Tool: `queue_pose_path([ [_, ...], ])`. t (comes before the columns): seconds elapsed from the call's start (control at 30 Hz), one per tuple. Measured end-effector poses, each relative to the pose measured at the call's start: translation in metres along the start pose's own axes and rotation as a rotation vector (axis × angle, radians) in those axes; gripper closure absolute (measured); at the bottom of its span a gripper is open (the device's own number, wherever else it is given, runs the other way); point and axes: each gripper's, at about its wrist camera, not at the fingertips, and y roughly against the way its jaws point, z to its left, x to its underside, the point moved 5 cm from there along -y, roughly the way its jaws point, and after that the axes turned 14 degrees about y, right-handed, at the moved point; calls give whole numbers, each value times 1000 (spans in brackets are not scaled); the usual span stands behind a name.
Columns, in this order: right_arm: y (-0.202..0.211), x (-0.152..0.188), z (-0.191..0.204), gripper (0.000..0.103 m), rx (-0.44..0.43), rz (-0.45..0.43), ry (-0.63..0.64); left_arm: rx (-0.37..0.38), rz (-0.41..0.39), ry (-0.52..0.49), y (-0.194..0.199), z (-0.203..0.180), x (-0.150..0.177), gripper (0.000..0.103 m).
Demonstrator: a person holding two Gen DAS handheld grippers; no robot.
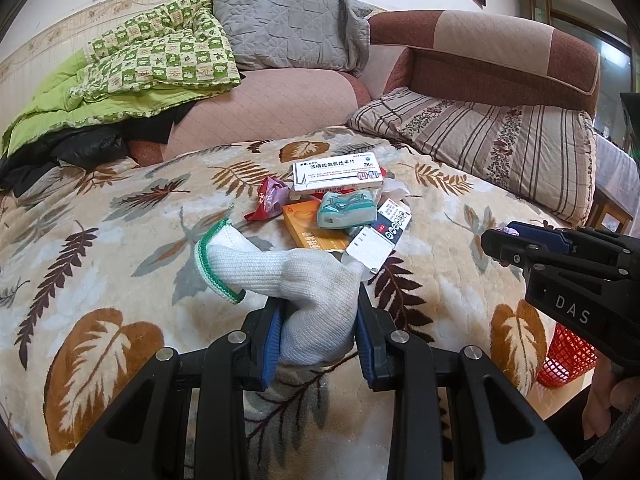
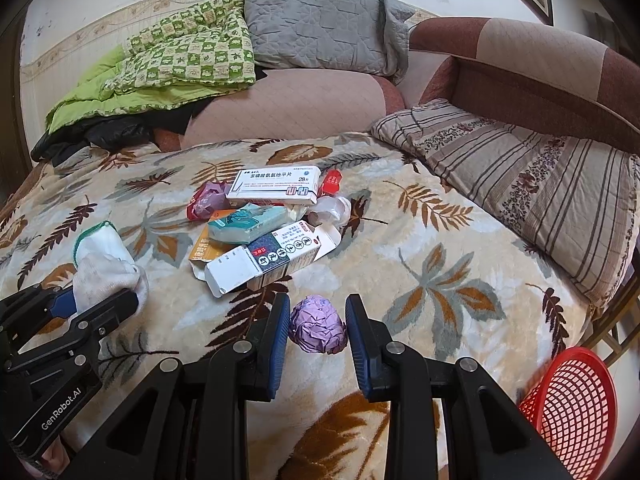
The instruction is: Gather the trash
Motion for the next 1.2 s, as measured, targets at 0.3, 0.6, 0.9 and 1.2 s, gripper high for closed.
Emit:
queue_pose_path([
  [0.3,19,1,-26,72,-31,-32,-139,13,1,-2,2,-1,1,72],
  [0.6,90,44,-118,72,9,-76,-350,187,41,-50,19,-27,4,72],
  [0.9,140,138,-231,71,141,-31,-615,482,130,-240,49,-163,11,72],
  [1.2,151,182,-298,70,141,-59,-816,677,279,-375,43,-310,40,72],
])
